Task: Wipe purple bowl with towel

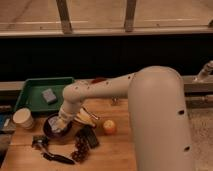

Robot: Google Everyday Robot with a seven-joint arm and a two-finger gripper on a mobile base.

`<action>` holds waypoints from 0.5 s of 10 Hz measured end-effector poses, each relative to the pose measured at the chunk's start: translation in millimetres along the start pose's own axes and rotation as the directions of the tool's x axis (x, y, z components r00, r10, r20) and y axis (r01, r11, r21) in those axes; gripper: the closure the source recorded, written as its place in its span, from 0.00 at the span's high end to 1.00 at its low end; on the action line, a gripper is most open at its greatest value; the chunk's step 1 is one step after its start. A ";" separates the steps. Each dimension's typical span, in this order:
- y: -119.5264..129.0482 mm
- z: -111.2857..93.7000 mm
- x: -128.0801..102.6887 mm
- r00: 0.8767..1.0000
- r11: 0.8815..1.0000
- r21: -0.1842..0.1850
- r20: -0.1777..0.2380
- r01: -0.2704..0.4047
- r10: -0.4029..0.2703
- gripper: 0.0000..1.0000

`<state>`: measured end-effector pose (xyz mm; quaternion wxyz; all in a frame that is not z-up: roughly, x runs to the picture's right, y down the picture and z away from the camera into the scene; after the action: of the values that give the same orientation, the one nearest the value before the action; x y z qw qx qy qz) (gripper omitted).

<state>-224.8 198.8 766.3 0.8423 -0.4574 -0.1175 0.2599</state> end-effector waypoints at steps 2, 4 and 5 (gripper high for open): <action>-19.6 -5.3 4.1 1.000 0.999 0.015 -0.004 -0.029 0.029 0.00; -35.5 -2.1 -13.5 1.000 1.000 0.019 -0.007 -0.018 0.018 0.00; -38.4 1.9 -24.8 1.000 1.000 0.016 -0.010 -0.006 0.007 0.00</action>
<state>-233.6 169.5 800.3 0.8456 -0.4524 -0.1098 0.2613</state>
